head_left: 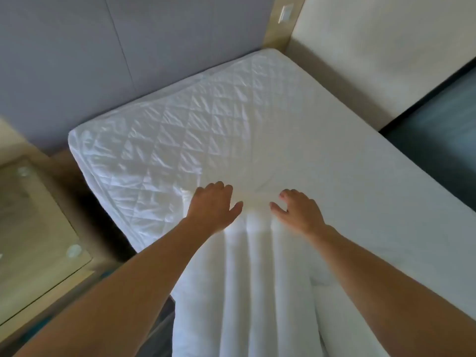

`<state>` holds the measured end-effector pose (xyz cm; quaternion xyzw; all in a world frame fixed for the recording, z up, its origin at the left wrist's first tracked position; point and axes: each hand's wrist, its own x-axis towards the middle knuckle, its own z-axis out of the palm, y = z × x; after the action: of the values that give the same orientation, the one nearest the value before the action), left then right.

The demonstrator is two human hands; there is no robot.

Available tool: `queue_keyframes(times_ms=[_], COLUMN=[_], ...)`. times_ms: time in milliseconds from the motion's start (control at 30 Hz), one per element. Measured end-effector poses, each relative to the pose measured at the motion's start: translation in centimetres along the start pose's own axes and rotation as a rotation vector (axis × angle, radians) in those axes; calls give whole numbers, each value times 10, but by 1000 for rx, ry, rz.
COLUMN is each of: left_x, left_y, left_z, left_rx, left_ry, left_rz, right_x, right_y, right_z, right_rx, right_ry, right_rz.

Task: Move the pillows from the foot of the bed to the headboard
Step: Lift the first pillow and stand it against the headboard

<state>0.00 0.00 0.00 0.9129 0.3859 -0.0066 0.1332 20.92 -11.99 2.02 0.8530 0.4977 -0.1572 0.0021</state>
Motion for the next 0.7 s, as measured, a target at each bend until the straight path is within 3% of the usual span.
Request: queue_keyframes(times_ms=[333,433,700], left_x=[72,83,94], left_y=[-55,-59,-64], left_z=[108,114,100], left_rx=[31,24,-122], left_ry=[-200,-237,-389], left_rz=[-7,-13,-17], right_x=[94,105,119], right_y=[37,41,47], right_z=[83,98,87], right_rx=[-90,-34,41], right_ry=[-194,-176,-325], right_rz=[-83,-108,-113])
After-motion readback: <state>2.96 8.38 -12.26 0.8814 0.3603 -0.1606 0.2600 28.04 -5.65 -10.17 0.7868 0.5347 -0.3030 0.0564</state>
